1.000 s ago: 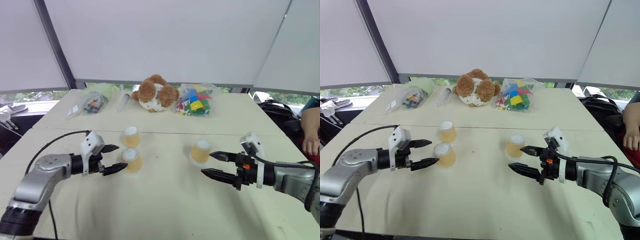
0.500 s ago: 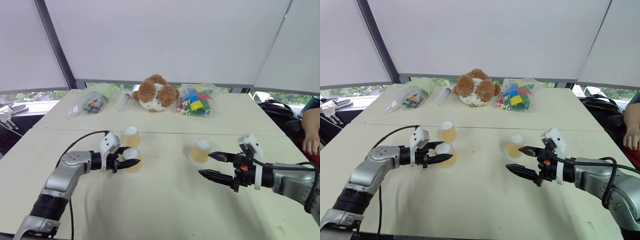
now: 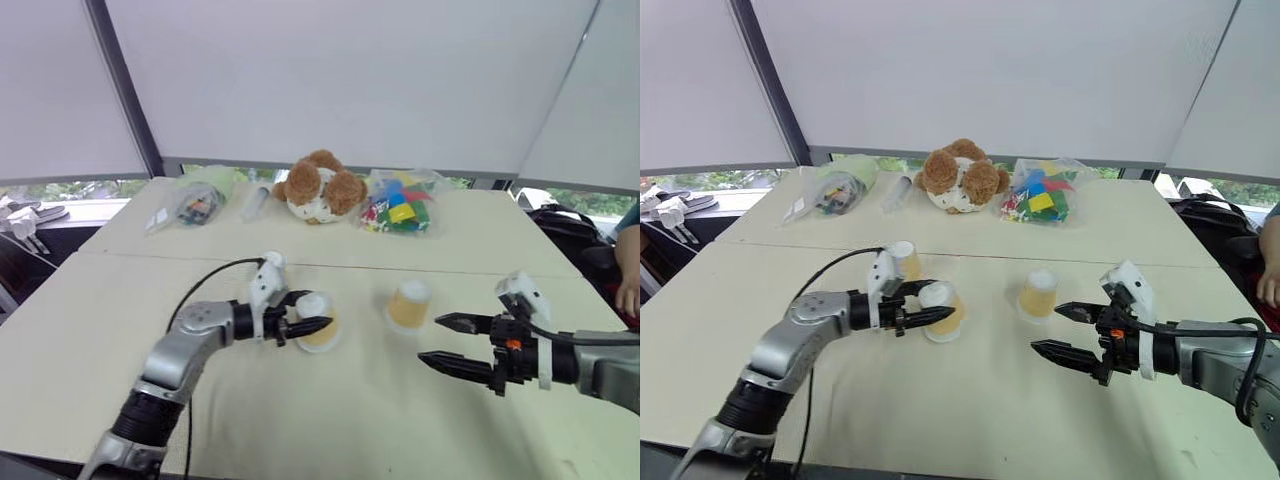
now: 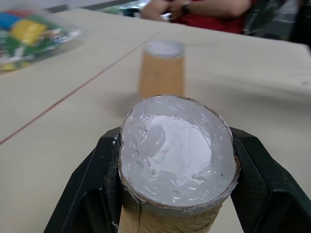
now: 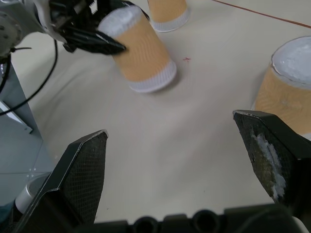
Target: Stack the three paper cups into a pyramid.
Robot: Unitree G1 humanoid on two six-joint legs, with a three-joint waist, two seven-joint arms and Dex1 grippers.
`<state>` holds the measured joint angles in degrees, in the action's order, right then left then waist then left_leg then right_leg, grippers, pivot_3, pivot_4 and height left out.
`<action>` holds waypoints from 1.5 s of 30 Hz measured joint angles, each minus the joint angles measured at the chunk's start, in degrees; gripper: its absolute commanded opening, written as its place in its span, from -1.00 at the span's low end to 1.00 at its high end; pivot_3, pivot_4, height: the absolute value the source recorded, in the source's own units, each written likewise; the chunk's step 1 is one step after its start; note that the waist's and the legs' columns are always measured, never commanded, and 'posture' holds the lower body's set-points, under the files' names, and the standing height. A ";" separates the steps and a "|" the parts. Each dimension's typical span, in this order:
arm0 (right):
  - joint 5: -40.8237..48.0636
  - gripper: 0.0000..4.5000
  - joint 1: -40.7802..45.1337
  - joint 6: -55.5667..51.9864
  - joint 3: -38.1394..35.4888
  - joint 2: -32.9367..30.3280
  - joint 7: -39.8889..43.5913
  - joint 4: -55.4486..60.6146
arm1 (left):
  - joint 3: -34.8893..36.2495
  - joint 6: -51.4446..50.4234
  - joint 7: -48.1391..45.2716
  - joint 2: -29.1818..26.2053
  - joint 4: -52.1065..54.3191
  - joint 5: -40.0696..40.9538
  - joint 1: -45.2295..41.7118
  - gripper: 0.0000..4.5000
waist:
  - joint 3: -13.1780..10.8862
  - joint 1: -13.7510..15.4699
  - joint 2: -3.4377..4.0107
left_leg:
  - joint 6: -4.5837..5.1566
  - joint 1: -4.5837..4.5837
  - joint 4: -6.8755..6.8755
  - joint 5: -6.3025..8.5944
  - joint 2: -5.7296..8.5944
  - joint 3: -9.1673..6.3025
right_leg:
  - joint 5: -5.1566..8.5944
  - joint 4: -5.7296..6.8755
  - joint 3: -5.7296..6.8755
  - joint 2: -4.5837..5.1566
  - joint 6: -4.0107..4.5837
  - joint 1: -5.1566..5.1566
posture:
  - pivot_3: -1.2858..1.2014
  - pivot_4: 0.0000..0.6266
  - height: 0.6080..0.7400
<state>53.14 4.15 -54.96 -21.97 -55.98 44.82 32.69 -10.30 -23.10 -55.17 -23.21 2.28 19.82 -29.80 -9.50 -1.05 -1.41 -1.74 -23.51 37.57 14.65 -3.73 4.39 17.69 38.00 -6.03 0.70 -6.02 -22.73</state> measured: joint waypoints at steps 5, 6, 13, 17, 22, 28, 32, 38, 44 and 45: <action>0.02 1.00 -0.29 0.14 0.17 0.18 -0.90 1.11 | -2.32 1.54 -0.64 1.38 -3.54 -1.77 -0.13 0.58 | 0.00 0.10 0.01 | 0.00 0.00 0.00 0.00 -0.01 -0.01 | 0.00 0.02 0.00 -0.02 0.00 -0.02 | 0.03 -0.52 1.00; 0.01 1.00 -0.37 0.21 0.24 0.34 -1.27 1.24 | -2.40 2.20 -1.09 1.38 -4.40 -1.94 -0.13 0.80 | 0.00 0.14 0.01 | 0.00 -0.01 0.00 0.00 -0.01 -0.01 | 0.00 0.01 0.00 -0.01 0.00 -0.02 | 0.03 -0.52 1.00; -0.07 1.00 -0.61 0.50 0.98 0.92 -1.92 1.52 | -1.59 3.89 -1.48 1.39 -5.91 -2.18 -0.41 0.98 | 0.00 0.23 0.00 | 0.00 -0.01 0.02 0.00 -0.01 0.00 | 0.00 0.01 0.00 0.00 0.01 -0.01 | 0.03 -0.52 1.00; -0.08 1.00 -0.32 0.70 1.87 1.25 -2.31 1.52 | 1.56 1.43 -1.75 -0.20 -3.94 0.80 -0.55 0.98 | 0.00 0.15 -0.01 | 0.00 -0.02 0.01 0.00 -0.03 -0.01 | 0.00 0.02 0.00 -0.01 0.01 -0.03 | 0.03 -0.52 1.00; 0.70 1.00 0.82 0.77 1.21 1.45 -2.34 1.03 | 9.17 -7.94 -6.17 -14.00 6.37 8.11 2.35 0.98 | 0.01 -0.67 0.02 | 0.00 0.07 -0.21 0.00 -0.09 0.00 | 0.01 0.05 -0.02 -0.02 0.01 -0.10 | 0.03 -0.52 1.00; 1.01 1.00 2.02 1.23 1.62 1.60 -2.16 0.22 | 17.16 -11.96 -5.80 -20.36 1.96 10.93 2.13 0.98 | -0.02 0.25 -0.02 | 0.00 0.05 -0.10 0.00 -0.04 0.00 | 0.03 0.01 0.07 0.05 0.03 -0.02 | 0.03 -0.52 1.00; 0.87 1.00 4.09 2.00 3.46 1.99 -1.61 -0.83 | 18.29 -5.11 -1.20 -17.80 -9.64 6.82 -4.70 0.98 | -0.03 0.47 -0.04 | 0.00 -0.02 0.06 0.00 -0.01 0.00 | 0.03 0.00 0.08 0.06 0.04 0.01 | 0.03 -0.52 1.00; 1.17 1.00 7.36 1.98 3.77 1.80 -0.93 -1.52 | 13.17 8.88 1.35 -11.30 -26.85 -2.46 -12.86 0.98 | -0.03 0.38 -0.04 | 0.01 -0.11 0.10 0.01 -0.01 0.02 | 0.01 0.01 0.07 0.03 0.01 -0.06 | 0.03 -0.52 1.00; 1.66 1.00 7.62 1.63 3.66 1.74 -1.39 -1.22 | 11.13 20.02 2.36 -6.29 -43.60 -7.75 -20.64 0.98 | -0.03 0.25 -0.04 | 0.03 -0.81 0.39 0.01 -0.04 -0.03 | -0.03 0.14 0.08 -0.01 -0.06 -0.66 | 0.03 -0.52 1.00; 1.69 1.00 7.23 1.59 3.48 1.74 -1.68 -1.07 | 11.13 21.24 2.22 -5.67 -45.69 -8.13 -21.75 0.98 | -0.03 0.25 -0.04 | 0.03 -0.88 0.40 0.01 -0.04 -0.03 | -0.05 0.14 0.08 -0.01 -0.08 -0.72 | 0.03 -0.52 1.00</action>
<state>54.84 11.38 -53.37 -18.48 -54.24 43.14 31.61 0.83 -1.87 -52.95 -28.88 -43.40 11.69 -51.55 -9.53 -0.80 -1.45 -1.71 -24.39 37.98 14.66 -3.76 4.36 17.64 38.15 -5.95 0.69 -6.11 -23.45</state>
